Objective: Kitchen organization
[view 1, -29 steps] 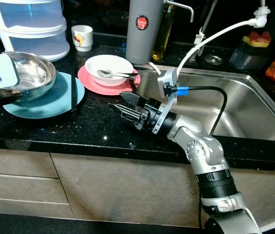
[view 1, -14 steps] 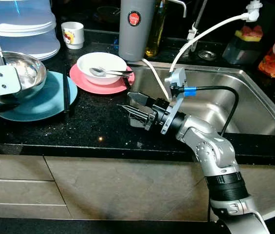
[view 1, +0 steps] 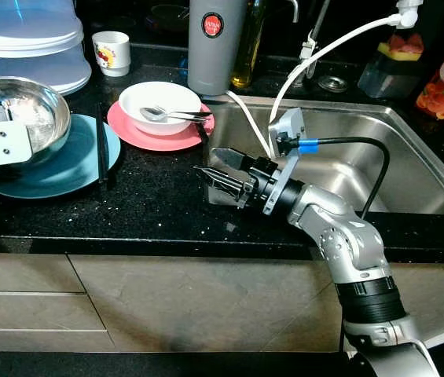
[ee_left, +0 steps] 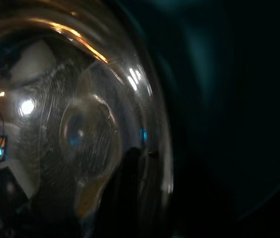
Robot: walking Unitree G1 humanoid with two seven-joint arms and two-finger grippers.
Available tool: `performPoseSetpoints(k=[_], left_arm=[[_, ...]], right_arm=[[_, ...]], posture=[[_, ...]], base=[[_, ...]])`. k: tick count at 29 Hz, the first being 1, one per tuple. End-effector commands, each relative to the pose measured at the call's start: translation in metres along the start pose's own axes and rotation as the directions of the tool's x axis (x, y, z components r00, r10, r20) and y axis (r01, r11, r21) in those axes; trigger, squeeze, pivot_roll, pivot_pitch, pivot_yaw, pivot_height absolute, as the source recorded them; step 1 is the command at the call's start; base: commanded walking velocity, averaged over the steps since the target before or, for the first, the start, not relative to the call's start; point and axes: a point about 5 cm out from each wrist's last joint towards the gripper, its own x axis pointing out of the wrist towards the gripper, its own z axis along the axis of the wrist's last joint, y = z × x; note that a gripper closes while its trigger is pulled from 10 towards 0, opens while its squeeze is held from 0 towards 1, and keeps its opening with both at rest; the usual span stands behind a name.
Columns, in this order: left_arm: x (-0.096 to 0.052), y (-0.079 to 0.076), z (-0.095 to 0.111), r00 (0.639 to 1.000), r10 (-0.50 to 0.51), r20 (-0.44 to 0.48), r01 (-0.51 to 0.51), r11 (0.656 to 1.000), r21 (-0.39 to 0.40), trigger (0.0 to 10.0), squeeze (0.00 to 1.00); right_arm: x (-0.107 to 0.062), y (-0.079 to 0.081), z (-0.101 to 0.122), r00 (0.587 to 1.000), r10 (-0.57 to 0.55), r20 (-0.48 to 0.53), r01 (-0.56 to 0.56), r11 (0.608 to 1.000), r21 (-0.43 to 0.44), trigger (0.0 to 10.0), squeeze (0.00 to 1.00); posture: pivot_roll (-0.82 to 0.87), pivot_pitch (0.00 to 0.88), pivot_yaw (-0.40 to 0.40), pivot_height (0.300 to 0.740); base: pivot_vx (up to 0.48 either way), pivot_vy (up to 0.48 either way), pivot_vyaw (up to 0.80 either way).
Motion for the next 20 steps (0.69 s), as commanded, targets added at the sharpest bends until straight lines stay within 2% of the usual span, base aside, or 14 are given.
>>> performPoseSetpoints(k=[1, 11, 16, 19, 20], left_arm=[[0.003, -0.001, 0.000, 1.000, -0.019, -0.013, 0.019, 1.000, 0.019, 0.0, 0.00], [-0.005, 0.011, 0.004, 0.998, 0.061, 0.004, -0.062, 0.998, 0.034, 0.0, 0.00], [-0.020, 0.030, 0.021, 0.978, 0.153, 0.142, -0.148, 0.988, -0.042, 0.0, 0.00], [-0.022, 0.033, 0.024, 0.973, 0.162, 0.164, -0.155, 0.987, -0.052, 0.0, 0.00], [-0.027, 0.037, 0.031, 0.965, 0.176, 0.195, -0.169, 0.984, -0.055, 0.0, 0.00]], right_arm=[[-0.004, -0.004, 0.003, 1.000, -0.026, 0.005, 0.026, 1.000, -0.010, 10.0, 0.00], [-0.001, -0.005, 0.002, 0.999, -0.047, 0.014, 0.047, 0.999, -0.016, 10.0, 0.00], [0.004, -0.005, 0.002, 0.997, -0.069, 0.038, 0.069, 0.998, 0.001, 10.0, 0.00], [0.004, -0.005, 0.002, 0.996, -0.074, 0.043, 0.074, 0.997, 0.005, 10.0, 0.00], [0.004, -0.006, 0.002, 0.995, -0.087, 0.052, 0.086, 0.996, 0.014, 10.0, 0.00]], posture=[[0.07, 0.089, -0.091, 0.740], [0.08, 0.071, -0.080, 0.740], [0.10, 0.054, -0.059, 0.740], [0.10, 0.054, -0.059, 0.740], [0.10, 0.049, -0.056, 0.740]], base=[[0.000, 0.000, 0.00], [0.000, 0.000, 0.00], [0.000, 0.000, 0.00], [0.000, 0.000, 0.00], [0.000, 0.000, 0.00]])
